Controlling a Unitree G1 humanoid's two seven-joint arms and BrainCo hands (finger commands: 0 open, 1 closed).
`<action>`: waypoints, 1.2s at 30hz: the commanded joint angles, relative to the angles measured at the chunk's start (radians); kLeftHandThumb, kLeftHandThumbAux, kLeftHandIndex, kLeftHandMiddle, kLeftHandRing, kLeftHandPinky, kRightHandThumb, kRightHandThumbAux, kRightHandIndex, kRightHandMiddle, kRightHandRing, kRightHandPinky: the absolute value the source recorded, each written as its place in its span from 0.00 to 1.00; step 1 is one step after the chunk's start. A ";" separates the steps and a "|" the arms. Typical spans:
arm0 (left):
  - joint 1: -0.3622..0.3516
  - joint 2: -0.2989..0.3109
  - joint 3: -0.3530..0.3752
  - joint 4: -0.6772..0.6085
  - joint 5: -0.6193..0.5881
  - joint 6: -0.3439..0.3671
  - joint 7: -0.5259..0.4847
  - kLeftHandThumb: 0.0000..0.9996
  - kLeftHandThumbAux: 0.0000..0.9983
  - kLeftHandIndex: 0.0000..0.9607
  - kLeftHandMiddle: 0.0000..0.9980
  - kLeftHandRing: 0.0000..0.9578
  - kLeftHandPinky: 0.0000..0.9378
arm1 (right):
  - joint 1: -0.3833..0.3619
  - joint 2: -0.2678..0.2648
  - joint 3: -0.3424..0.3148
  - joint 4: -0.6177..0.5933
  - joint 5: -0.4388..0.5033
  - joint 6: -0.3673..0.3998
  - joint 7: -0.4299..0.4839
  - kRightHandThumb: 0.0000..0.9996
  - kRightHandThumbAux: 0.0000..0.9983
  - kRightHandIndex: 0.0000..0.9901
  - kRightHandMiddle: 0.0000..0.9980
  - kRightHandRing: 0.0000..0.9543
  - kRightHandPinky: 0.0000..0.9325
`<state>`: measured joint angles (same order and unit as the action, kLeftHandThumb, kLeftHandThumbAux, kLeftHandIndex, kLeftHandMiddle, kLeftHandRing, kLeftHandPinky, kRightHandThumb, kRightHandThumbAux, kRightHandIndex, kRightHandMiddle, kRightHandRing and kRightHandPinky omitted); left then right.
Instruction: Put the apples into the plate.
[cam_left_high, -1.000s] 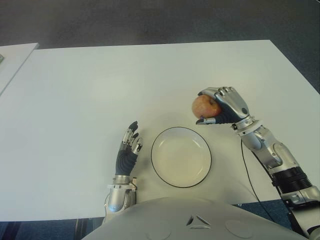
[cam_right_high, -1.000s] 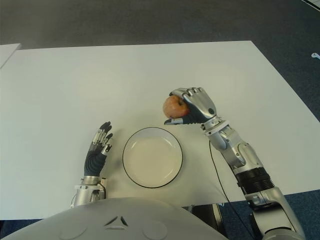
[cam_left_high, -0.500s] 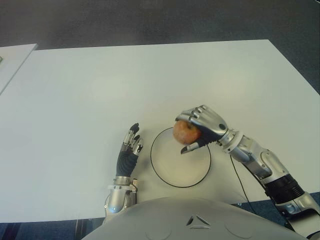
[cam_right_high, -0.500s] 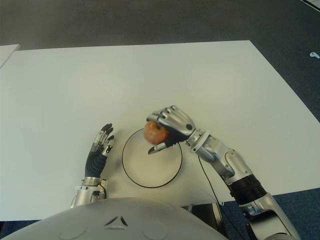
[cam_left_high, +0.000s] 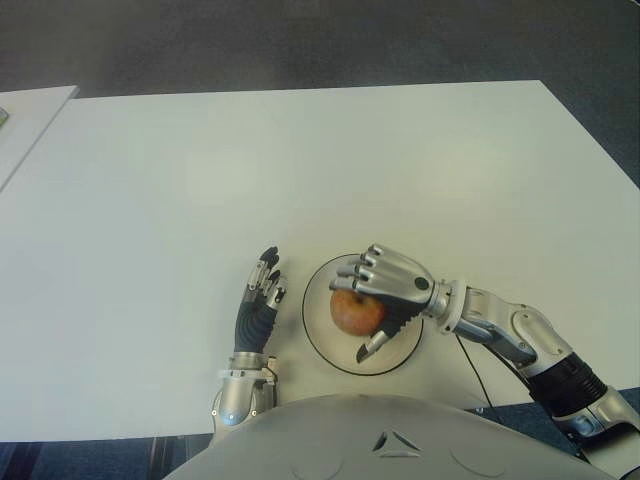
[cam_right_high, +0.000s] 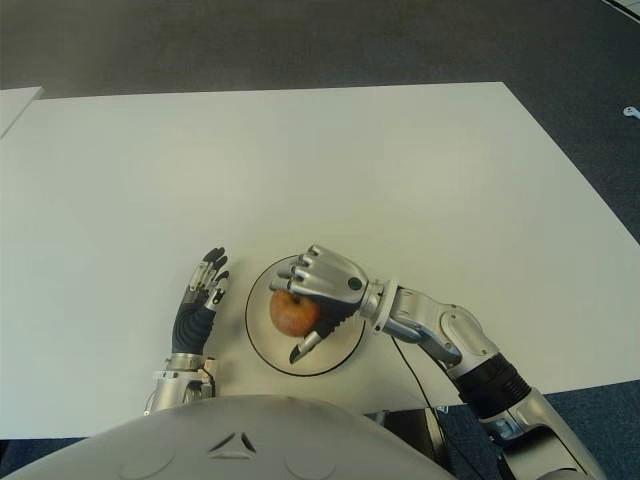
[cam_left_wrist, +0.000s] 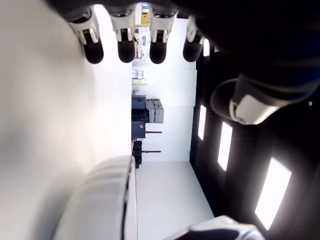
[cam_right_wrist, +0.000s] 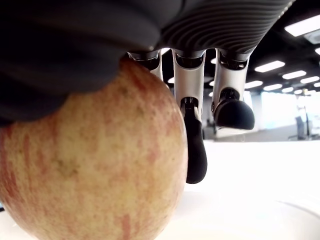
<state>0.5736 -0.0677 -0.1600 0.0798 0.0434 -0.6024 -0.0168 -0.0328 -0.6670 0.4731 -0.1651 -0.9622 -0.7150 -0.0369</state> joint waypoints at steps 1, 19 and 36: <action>0.006 -0.008 -0.013 -0.005 0.003 0.007 0.005 0.00 0.45 0.00 0.00 0.00 0.00 | -0.013 -0.038 0.008 -0.006 0.027 -0.021 0.098 0.72 0.71 0.45 0.83 0.88 0.90; 0.016 -0.005 -0.021 -0.027 -0.067 0.043 -0.032 0.00 0.46 0.00 0.00 0.00 0.00 | 0.001 -0.051 -0.019 -0.022 0.122 -0.013 0.258 0.71 0.72 0.45 0.85 0.88 0.87; 0.003 -0.018 -0.005 -0.015 -0.007 0.042 0.019 0.00 0.46 0.00 0.00 0.00 0.00 | -0.026 -0.037 -0.026 -0.026 0.086 -0.016 0.290 0.71 0.72 0.45 0.84 0.88 0.86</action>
<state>0.5757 -0.0805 -0.1704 0.0550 0.0176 -0.5619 -0.0185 -0.0444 -0.7072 0.4520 -0.1931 -0.8613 -0.7303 0.2466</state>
